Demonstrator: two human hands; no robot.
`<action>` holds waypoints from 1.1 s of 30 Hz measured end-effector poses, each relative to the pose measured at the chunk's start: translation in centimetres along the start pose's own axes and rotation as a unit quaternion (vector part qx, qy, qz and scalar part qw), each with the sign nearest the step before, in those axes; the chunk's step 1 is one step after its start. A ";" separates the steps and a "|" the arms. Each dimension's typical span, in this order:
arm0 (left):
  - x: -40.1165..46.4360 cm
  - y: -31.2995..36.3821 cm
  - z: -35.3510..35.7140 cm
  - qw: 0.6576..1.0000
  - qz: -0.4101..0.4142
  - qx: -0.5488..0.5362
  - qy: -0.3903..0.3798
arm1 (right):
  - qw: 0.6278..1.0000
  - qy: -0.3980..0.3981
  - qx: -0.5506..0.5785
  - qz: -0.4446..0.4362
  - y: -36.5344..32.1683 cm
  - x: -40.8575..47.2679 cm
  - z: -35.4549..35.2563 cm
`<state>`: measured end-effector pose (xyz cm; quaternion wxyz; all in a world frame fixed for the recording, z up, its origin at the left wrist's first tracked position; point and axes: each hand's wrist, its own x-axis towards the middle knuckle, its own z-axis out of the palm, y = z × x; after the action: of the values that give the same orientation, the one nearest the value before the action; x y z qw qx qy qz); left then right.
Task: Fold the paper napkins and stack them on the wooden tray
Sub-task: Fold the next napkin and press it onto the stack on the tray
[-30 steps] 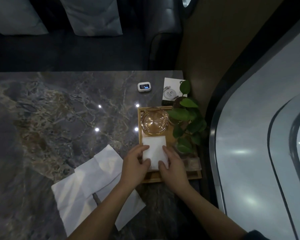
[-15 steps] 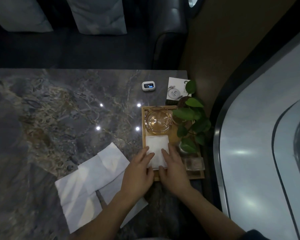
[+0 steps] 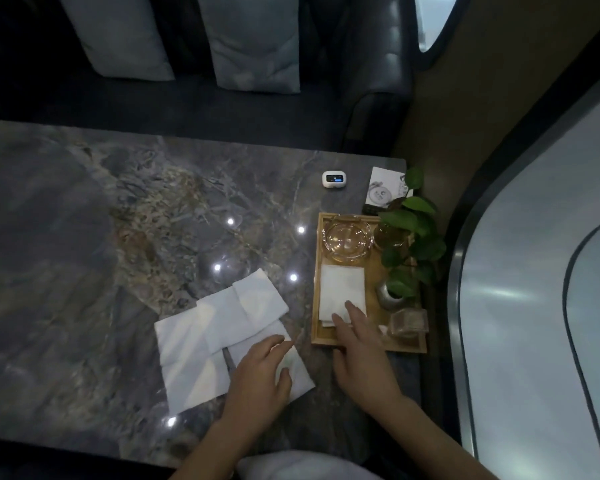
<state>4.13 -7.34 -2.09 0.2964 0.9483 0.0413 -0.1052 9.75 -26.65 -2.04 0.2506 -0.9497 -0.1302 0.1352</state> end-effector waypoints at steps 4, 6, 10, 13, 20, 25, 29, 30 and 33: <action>-2.3 -1.1 0.4 1.000 0.004 0.004 0.010 | 0.999 -0.026 -0.001 -0.045 -1.5 -1.7 1.0; -3.0 -1.7 0.6 1.000 0.024 0.001 0.013 | 0.997 -0.031 -0.002 -0.063 -1.8 -2.4 1.7; -3.8 -3.0 0.4 0.997 0.053 0.004 0.047 | 0.995 -0.049 -0.014 -0.090 -2.2 -3.1 2.9; -4.4 -3.9 0.1 0.997 0.051 0.006 0.054 | 0.993 -0.068 -0.017 -0.095 -2.6 -3.5 3.3; -5.2 -4.8 0.1 0.998 0.046 -0.016 0.043 | 0.980 -0.145 -0.054 -0.128 -2.9 -4.0 4.2; -5.4 -5.5 0.6 0.998 0.048 0.027 0.025 | 0.968 -0.190 -0.092 -0.138 -3.2 -4.3 4.5; -5.4 -5.1 0.5 0.995 0.060 0.066 0.034 | 0.964 -0.197 -0.108 -0.142 -3.4 -4.3 4.3; -5.4 -4.9 0.4 0.994 0.062 0.083 0.032 | 0.963 -0.198 -0.112 -0.143 -3.4 -4.3 4.4; -5.7 -4.5 0.4 0.989 0.063 0.130 0.009 | 0.959 -0.205 -0.126 -0.147 -3.3 -4.3 4.5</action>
<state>-2.08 -3.93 -3.65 0.1764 0.9804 -0.0298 -0.0821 3.67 -23.24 -3.27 0.1138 -0.8961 -0.3326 0.2709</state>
